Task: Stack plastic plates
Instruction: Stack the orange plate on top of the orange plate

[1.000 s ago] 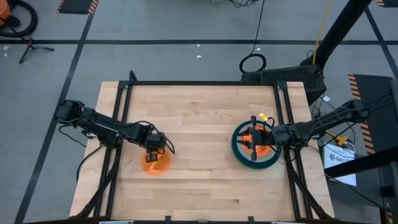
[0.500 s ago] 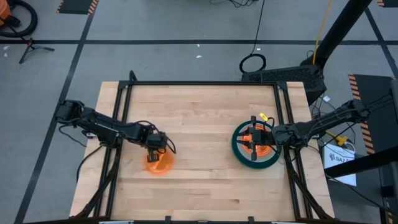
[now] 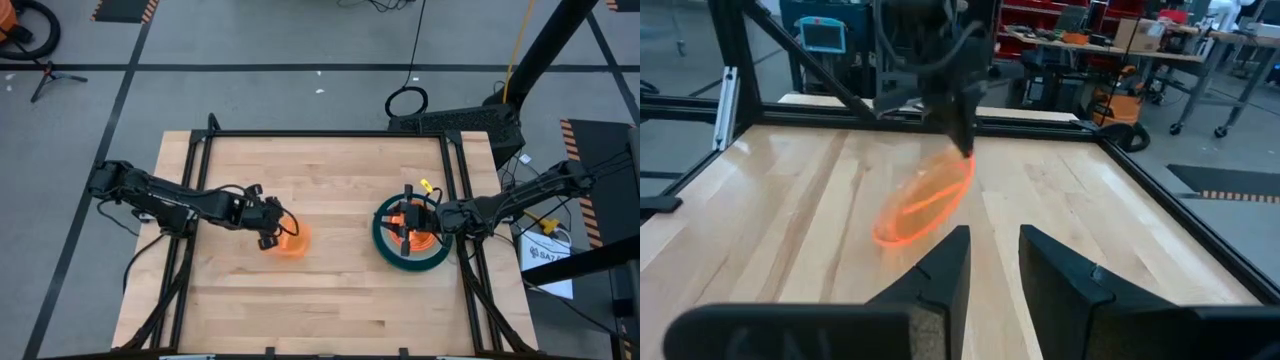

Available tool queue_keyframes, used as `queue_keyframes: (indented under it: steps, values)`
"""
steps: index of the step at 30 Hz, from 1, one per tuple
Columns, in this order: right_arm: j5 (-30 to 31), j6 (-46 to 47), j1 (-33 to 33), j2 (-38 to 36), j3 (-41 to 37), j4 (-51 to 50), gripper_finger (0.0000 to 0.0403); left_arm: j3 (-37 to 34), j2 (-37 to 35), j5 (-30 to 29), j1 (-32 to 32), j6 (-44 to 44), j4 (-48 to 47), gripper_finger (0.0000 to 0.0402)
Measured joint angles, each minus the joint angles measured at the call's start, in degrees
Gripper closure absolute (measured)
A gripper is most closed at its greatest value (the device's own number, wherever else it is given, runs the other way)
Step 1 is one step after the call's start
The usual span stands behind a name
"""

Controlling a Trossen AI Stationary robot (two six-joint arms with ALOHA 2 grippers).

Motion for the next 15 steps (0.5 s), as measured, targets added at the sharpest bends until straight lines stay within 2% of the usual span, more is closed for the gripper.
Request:
queue_keyframes:
  steps: [6, 9, 15]
  values:
    - [1.53, -0.23, 0.0, 4.57, 0.74, 3.47, 0.0321, 4.45, 0.0, -8.66, -0.14, -0.02, 0.53, 0.04]
    - [3.84, -0.53, 0.0, 8.44, 3.61, 3.76, 0.0321, 5.19, 0.0, -14.4, -0.62, 0.83, 4.4, 0.04]
    - [10.14, 0.58, 0.0, 16.7, 10.44, 0.58, 0.0321, 5.19, 0.0, -15.78, -1.25, 3.05, 12.35, 0.04]
